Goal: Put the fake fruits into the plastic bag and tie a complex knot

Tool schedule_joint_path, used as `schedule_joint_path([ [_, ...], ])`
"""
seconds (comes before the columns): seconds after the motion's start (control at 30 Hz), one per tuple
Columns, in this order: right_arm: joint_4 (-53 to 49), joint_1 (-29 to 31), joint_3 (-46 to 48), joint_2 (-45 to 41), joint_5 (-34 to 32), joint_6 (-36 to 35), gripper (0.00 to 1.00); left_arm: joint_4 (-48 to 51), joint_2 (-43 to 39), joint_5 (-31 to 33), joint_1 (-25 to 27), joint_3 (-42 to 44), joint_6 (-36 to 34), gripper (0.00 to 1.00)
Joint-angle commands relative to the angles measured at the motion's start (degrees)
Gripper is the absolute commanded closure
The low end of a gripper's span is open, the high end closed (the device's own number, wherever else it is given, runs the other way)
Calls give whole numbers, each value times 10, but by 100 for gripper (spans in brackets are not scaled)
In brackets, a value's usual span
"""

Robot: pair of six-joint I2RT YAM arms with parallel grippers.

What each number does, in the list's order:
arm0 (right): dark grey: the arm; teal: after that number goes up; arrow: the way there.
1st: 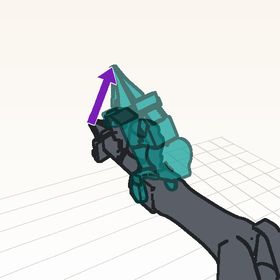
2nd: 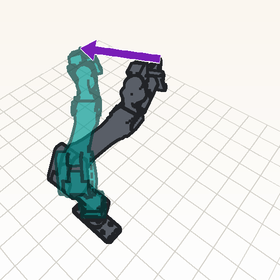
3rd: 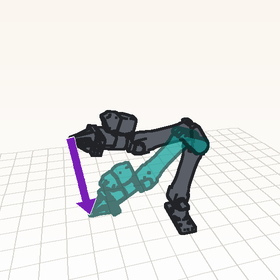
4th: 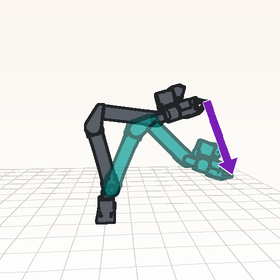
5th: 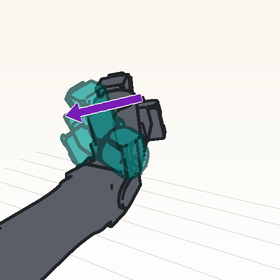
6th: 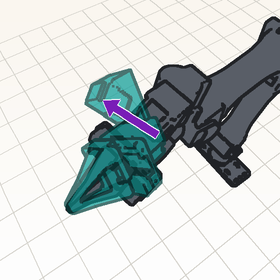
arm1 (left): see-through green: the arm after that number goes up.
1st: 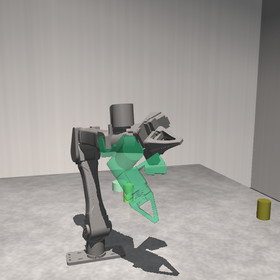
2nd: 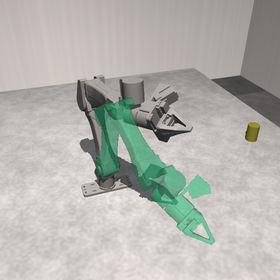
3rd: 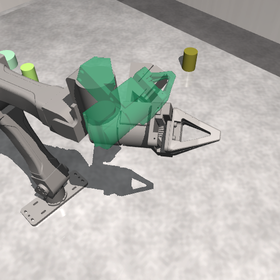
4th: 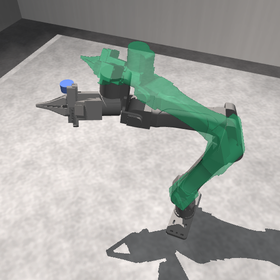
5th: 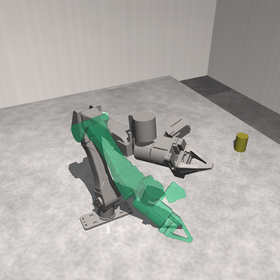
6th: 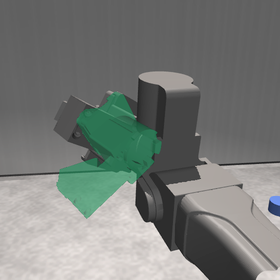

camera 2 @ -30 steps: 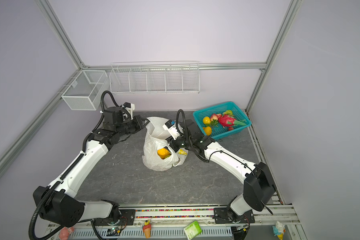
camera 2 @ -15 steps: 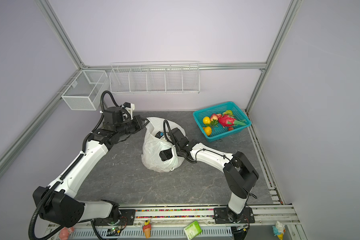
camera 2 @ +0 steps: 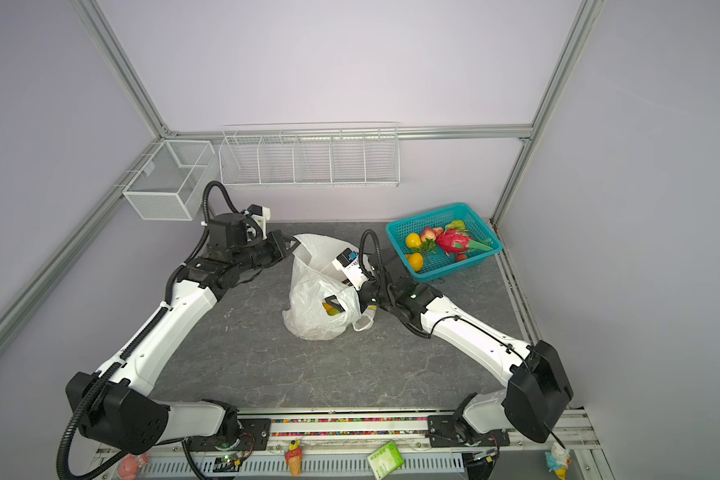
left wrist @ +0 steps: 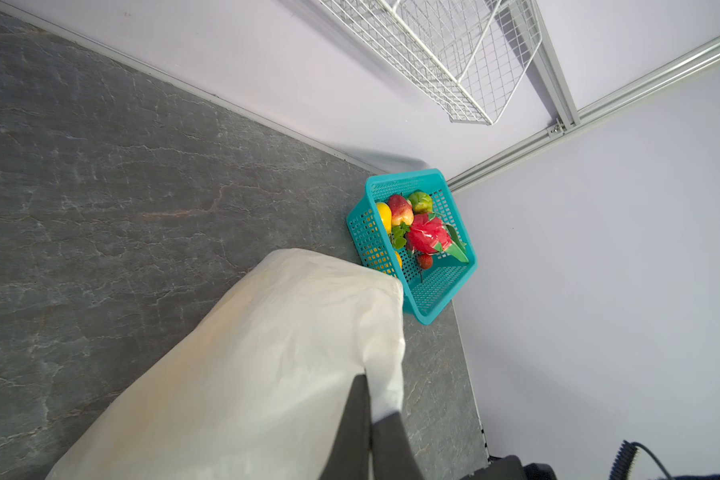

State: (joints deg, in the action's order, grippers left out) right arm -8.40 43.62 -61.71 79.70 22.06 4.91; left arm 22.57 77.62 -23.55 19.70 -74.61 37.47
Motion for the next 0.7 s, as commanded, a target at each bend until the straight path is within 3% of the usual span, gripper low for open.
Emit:
schedule_joint_path([
  [0.0,27,26,34,-4,25,19,38,14,15,14,18,-37,6,100],
  [0.2,112,78,41,-4,18,51,43,3,58,46,22,-70,30,100],
  [0.33,111,92,12,17,-20,57,42,20,116,46,22,-129,13,98],
  [0.53,32,91,7,4,-182,7,30,98,124,112,21,-194,-81,64],
  [0.57,22,89,8,2,-198,-4,30,99,108,134,21,-184,-95,56],
  [0.67,6,83,10,-1,-210,-15,29,98,50,200,20,-147,-130,19],
])
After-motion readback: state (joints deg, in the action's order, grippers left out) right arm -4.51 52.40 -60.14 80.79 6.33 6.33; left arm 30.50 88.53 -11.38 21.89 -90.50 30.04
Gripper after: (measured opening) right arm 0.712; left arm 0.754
